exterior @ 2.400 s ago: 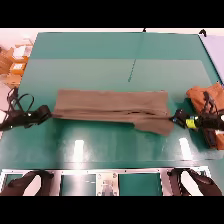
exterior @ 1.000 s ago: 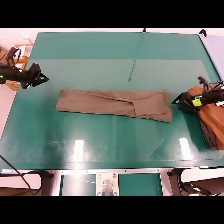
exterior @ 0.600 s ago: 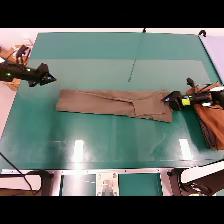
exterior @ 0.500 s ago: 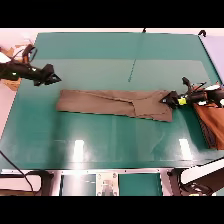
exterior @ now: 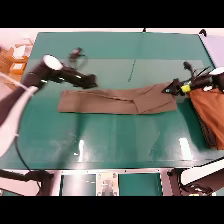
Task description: Fold the shirts.
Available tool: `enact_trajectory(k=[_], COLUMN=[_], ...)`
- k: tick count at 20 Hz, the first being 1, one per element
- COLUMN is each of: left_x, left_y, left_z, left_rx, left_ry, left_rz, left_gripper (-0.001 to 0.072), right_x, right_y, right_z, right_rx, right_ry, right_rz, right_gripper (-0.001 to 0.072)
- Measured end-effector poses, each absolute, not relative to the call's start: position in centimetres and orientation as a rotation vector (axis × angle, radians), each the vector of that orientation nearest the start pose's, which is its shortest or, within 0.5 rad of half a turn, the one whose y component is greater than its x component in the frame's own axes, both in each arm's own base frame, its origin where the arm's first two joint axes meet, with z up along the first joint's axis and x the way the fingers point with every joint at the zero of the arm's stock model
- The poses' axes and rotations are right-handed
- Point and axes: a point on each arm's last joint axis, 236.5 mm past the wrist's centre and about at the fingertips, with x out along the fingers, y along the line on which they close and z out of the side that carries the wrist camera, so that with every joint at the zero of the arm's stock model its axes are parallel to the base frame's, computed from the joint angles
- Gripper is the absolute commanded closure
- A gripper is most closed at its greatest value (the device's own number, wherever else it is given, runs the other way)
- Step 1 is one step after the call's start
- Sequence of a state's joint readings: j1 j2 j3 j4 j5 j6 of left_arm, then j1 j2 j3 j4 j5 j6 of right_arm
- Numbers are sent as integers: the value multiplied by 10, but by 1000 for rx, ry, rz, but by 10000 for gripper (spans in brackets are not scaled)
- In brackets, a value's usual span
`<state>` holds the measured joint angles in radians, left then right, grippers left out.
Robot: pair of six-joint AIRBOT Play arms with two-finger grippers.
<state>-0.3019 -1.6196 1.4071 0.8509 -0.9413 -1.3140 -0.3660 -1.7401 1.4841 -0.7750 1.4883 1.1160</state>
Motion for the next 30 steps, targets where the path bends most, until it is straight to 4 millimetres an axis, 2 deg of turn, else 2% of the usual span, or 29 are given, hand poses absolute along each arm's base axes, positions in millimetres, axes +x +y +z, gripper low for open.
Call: enact_trajectory(k=[2,4,8,10,12,15,17,19,20,23,25,27,30], left_x=[437,430,424,426,426,423,421,426,432,458,474,481,481], left_y=[-320,-358,-411,-425,-435,-441,-433,-405,-379,-263,-178,-101,-19], left_z=[-12,-36,-66,-72,-68,-59,-49,-37,-31,-13,13,42,72], left_rx=[-275,-242,-212,-213,-217,-208,-177,-111,-53,154,219,223,187], left_ry=[1096,1088,1101,1108,1108,1130,1163,1212,1246,1333,1349,1344,1325], left_rz=[-714,-743,-803,-821,-845,-886,-916,-909,-875,-631,-419,-236,-55], left_gripper=[681,681,682,682,681,682,682,683,683,682,682,682,682], right_x=[434,433,424,420,417,413,410,410,411,414,417,418,418], right_y=[27,37,67,82,94,110,121,133,140,181,222,274,370], right_z=[32,71,134,157,172,182,185,188,189,189,182,165,118], right_rx=[589,532,429,389,367,351,344,344,346,342,335,330,345], right_ry=[1294,1254,1197,1177,1164,1166,1169,1167,1164,1142,1130,1129,1130], right_rz=[615,646,719,748,766,786,801,808,812,849,891,940,990], right_gripper=[689,690,689,690,690,689,689,689,689,689,689,689,672])
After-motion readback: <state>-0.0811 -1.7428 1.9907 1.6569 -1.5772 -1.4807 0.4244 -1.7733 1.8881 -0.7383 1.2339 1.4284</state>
